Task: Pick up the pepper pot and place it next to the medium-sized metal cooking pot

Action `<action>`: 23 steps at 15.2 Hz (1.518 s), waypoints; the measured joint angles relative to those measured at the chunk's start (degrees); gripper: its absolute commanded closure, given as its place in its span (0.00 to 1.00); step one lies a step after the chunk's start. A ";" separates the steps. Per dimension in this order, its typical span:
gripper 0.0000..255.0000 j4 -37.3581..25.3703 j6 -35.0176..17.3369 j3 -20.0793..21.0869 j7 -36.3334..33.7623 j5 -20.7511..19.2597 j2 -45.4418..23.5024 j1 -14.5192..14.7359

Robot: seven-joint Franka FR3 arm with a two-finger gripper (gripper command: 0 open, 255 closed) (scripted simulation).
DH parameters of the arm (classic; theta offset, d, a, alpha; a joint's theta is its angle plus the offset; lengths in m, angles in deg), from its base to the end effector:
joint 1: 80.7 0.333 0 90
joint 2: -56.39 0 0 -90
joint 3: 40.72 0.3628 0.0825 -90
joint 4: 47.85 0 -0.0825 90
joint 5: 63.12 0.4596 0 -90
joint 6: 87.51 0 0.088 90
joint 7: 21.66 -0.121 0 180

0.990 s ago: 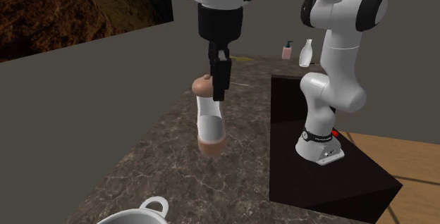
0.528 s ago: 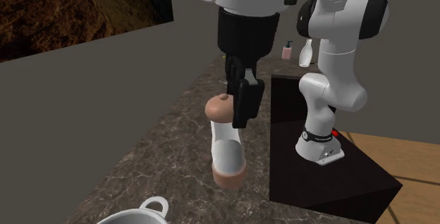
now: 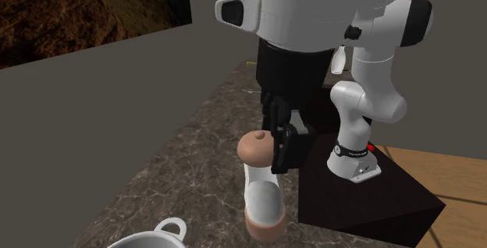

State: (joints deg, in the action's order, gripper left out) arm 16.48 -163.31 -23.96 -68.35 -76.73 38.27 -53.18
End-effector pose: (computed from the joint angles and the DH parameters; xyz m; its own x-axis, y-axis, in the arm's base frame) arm 0.5548 0.4390 0.6724 0.9949 -0.0942 0.0359 -0.0990 -0.9799 0.1730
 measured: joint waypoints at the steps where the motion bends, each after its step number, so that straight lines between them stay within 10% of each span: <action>1: 1.00 1.55 -1.09 0.01 -0.14 0.17 0.46 -0.19; 23: 1.00 25.02 -20.14 -0.32 -2.13 1.55 4.93 -2.40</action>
State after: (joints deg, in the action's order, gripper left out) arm 41.50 -183.45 -24.27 -70.48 -75.19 43.19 -55.58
